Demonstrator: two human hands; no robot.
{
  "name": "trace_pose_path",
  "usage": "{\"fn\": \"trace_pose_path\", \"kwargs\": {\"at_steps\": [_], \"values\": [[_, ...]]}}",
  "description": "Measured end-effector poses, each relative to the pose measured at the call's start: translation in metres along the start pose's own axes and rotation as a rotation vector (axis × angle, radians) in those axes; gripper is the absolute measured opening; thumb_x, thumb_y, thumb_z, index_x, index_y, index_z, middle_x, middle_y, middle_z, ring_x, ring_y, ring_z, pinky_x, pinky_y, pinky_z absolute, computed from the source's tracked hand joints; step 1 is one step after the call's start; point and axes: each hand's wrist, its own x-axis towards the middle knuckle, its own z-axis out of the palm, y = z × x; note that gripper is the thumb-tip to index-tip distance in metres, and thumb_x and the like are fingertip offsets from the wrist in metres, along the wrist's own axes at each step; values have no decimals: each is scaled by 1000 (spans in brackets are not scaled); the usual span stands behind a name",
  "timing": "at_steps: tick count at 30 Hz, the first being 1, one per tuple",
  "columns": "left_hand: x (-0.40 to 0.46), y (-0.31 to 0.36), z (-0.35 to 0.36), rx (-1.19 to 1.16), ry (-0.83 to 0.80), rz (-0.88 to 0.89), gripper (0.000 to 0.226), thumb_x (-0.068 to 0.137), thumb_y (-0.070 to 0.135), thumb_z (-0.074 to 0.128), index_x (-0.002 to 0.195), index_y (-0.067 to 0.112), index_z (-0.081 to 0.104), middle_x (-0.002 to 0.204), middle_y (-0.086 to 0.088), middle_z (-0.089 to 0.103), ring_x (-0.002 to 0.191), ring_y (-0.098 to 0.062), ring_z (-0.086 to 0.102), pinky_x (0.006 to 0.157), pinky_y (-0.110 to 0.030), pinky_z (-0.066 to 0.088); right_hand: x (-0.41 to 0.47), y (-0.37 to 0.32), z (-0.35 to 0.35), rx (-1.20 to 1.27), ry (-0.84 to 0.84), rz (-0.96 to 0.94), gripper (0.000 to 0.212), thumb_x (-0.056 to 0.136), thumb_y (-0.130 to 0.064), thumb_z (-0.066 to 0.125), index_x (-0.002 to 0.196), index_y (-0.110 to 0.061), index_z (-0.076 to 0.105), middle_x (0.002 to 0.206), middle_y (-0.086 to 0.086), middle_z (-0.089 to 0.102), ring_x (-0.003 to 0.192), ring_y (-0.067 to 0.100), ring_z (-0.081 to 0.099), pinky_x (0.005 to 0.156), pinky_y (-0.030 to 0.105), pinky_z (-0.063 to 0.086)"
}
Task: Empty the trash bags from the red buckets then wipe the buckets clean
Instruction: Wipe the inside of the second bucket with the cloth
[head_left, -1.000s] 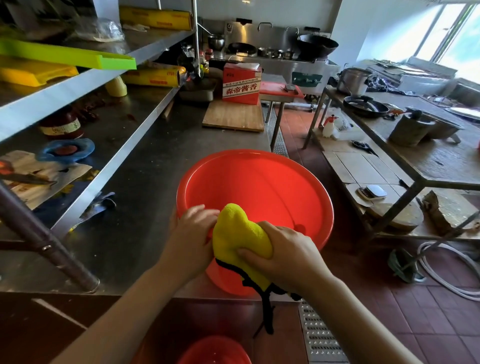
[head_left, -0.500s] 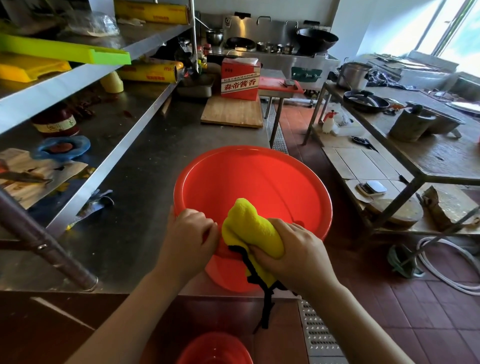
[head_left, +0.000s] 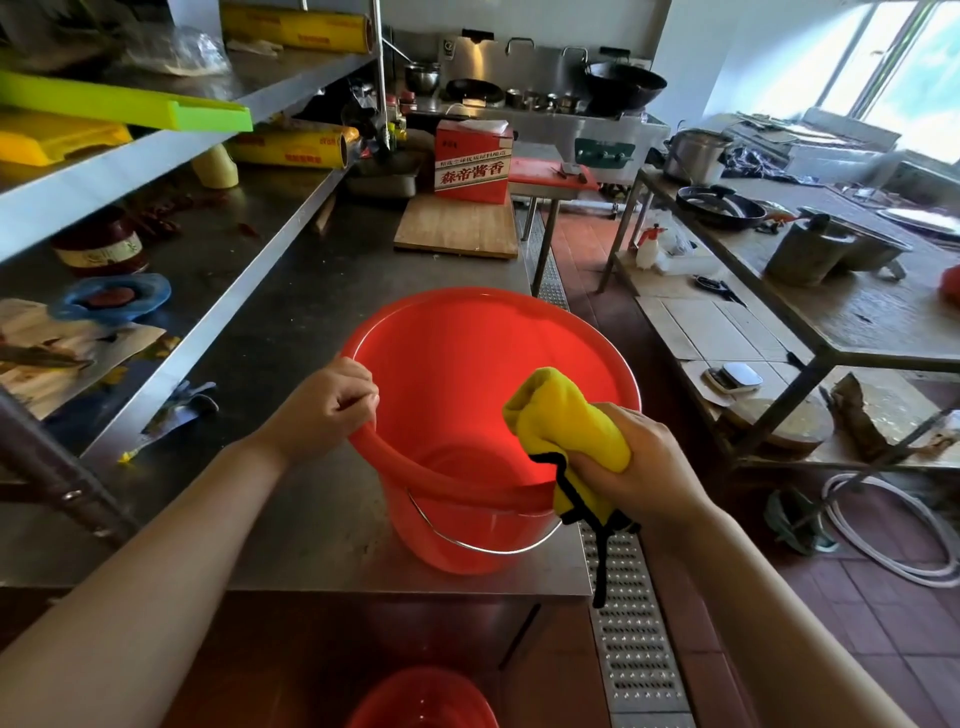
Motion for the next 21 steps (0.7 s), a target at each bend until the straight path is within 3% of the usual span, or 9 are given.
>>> {"fn": "trace_pose_path", "kwargs": {"at_steps": [3,4,6,9,13,17,21], "values": [[1,-4,1,53,-5,-24,40,86,40,39,58,24,63,77,8,62,102,-9,56,107,-30,33,-1,-1,8,32,41,-15,36,74,-50,65,101,-27,67,87,-13,67,82,11,63,73,40,52],[0,-5,1,102,-12,-35,40,88,42,36,60,28,61,80,11,63,107,-5,55,117,-33,23,-2,-1,9,32,56,-15,36,74,-50,64,100,-26,67,87,-13,67,82,10,63,73,39,51],[-4,-3,3,213,18,-45,40,91,43,32,64,31,59,85,15,64,113,-1,53,122,-41,8,-3,-1,10,23,79,-12,36,75,-52,63,100,-27,67,87,-14,66,82,10,62,73,37,51],[-16,14,11,271,101,-27,41,94,39,31,71,28,63,87,13,67,111,-8,58,120,-39,14,-4,-5,14,9,99,-3,32,74,-53,62,95,-29,67,82,-13,65,79,11,62,72,36,50],[-36,53,38,322,56,-15,43,97,40,30,77,26,65,88,14,66,100,-5,59,117,-31,11,-6,-25,27,-102,163,18,32,73,-59,58,83,-28,62,70,-12,60,68,9,56,63,29,42],[-53,91,75,386,178,11,31,96,33,35,75,25,57,75,12,56,80,-13,57,106,-49,31,-13,-53,53,-213,252,33,39,75,-62,56,81,-24,61,65,-9,60,64,17,60,65,31,45],[-64,93,90,425,250,25,31,100,32,35,85,26,61,80,12,60,86,-14,59,108,-49,31,-23,-65,65,-239,296,74,39,77,-62,56,83,-24,61,66,-9,61,65,18,61,68,35,48]]}}
